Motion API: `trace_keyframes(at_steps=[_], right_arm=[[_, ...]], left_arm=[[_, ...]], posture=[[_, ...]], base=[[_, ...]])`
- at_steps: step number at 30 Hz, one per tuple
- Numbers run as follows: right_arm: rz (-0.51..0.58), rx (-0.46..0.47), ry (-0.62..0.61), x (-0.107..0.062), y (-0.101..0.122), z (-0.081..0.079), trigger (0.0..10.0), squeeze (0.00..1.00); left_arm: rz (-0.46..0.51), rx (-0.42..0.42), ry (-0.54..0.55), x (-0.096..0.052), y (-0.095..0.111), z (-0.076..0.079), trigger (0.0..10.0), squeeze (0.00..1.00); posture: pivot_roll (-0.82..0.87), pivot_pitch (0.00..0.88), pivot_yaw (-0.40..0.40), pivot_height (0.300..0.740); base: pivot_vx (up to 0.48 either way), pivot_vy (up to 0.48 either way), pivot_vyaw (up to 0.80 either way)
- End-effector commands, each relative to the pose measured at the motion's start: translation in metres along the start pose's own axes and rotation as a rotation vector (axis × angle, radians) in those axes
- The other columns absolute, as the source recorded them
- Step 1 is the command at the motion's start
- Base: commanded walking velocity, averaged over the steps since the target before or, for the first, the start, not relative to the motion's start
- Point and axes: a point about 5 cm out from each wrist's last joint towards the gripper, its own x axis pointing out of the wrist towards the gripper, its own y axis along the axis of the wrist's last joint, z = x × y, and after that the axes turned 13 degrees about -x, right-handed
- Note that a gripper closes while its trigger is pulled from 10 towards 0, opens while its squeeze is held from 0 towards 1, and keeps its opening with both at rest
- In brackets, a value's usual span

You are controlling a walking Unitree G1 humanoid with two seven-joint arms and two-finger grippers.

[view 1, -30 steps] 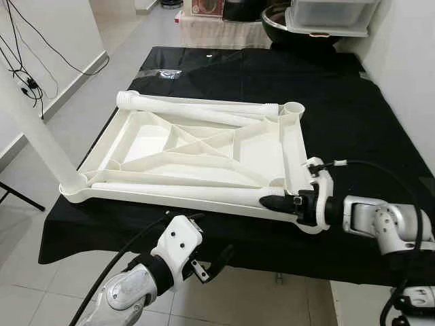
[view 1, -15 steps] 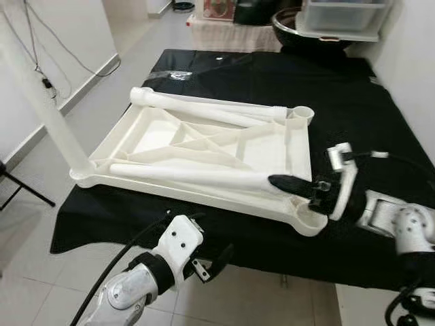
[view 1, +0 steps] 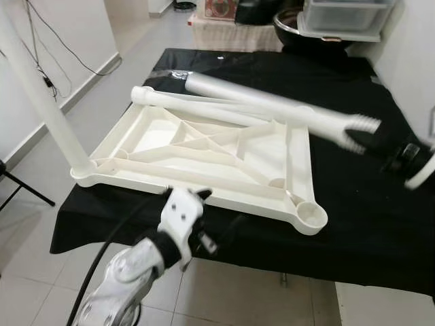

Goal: Building children table

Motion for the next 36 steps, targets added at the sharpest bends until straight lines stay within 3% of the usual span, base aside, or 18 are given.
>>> trace_keyframes(at_steps=[1, 2, 3, 4, 6, 8, 10, 12, 13, 15, 19, 22, 27, 36], right_arm=[[0.059, -0.008, -0.048, 0.003, 0.003, 0.001, 0.0, 0.00], [0.113, 0.003, -0.101, 0.012, 0.003, -0.001, 0.0, 0.00], [0.113, 0.003, -0.101, 0.012, 0.003, -0.001, 0.0, 0.00], [0.148, 0.015, -0.139, 0.018, 0.003, -0.002, 0.0, 0.00], [0.194, 0.010, -0.148, 0.034, -0.005, -0.017, 0.0, 0.00], [0.222, 0.028, -0.093, 0.043, -0.013, -0.034, 0.0, 0.00], [0.222, 0.028, -0.093, 0.043, -0.013, -0.034, 0.0, 0.00], [0.254, 0.132, -0.072, 0.040, -0.025, -0.040, 0.0, 0.00], [0.254, 0.132, -0.072, 0.040, -0.025, -0.040, 0.0, 0.00], [0.290, 0.218, -0.029, 0.033, -0.033, -0.046, 0.0, 0.00], [0.299, 0.235, -0.006, 0.031, -0.034, -0.051, 0.0, 0.00], [0.300, 0.260, 0.151, 0.023, -0.036, -0.074, 0.0, 0.00], [0.300, 0.259, 0.171, 0.021, -0.037, -0.079, 0.0, 0.00], [0.244, 0.239, 0.367, 0.022, -0.040, -0.112, 0.0, 0.00]], left_arm=[[0.016, -0.064, 0.032, 0.001, 0.003, -0.007, 10.0, 0.00], [0.072, -0.167, 0.040, 0.011, 0.013, -0.011, 10.0, 0.00], [0.072, -0.167, 0.040, 0.011, 0.013, -0.011, 10.0, 0.00], [0.108, -0.241, 0.039, 0.017, 0.020, -0.014, 10.0, 0.00], [0.199, -0.458, -0.002, 0.032, 0.039, -0.022, 10.0, 0.00], [0.280, -0.610, -0.029, 0.041, 0.057, -0.032, 10.0, 0.00], [0.280, -0.610, -0.029, 0.041, 0.057, -0.032, 10.0, 0.00], [0.383, -0.743, -0.036, 0.049, 0.081, -0.051, 10.0, 0.00], [0.383, -0.743, -0.036, 0.049, 0.081, -0.051, 10.0, 0.00], [0.454, -0.845, -0.056, 0.052, 0.100, -0.066, 10.0, 0.00], [0.465, -0.874, -0.059, 0.053, 0.104, -0.070, 10.0, 0.00], [0.471, -0.948, -0.062, 0.058, 0.112, -0.080, 10.0, 0.00], [0.468, -0.967, -0.067, 0.059, 0.115, -0.082, 10.0, 0.00], [0.468, -1.043, -0.087, 0.062, 0.126, -0.090, 10.0, 0.00]], posture=[[0.04, 0.126, -0.037, 0.740], [0.04, 0.123, -0.034, 0.740], [0.04, 0.123, -0.034, 0.740], [0.03, 0.122, -0.034, 0.740], [0.03, 0.118, -0.028, 0.740], [0.03, 0.117, -0.025, 0.740], [0.03, 0.117, -0.025, 0.740], [0.02, 0.116, -0.019, 0.740], [0.02, 0.116, -0.019, 0.740], [0.02, 0.118, -0.011, 0.740], [0.02, 0.119, -0.009, 0.740], [0.02, 0.121, 0.002, 0.740], [0.02, 0.123, 0.004, 0.740], [0.02, 0.122, 0.008, 0.740]], base=[[0.000, 0.000, 0.00], [0.000, 0.000, 0.00], [0.000, 0.000, 0.00], [0.000, 0.000, 0.00], [0.000, 0.000, 0.00], [0.000, 0.000, 0.00], [0.000, 0.000, 0.00], [0.000, 0.000, 0.00], [0.000, 0.000, 0.00], [0.000, 0.000, 0.00], [0.000, 0.000, 0.00], [0.000, 0.000, 0.00], [0.000, 0.000, 0.00], [0.000, 0.000, 0.00]])
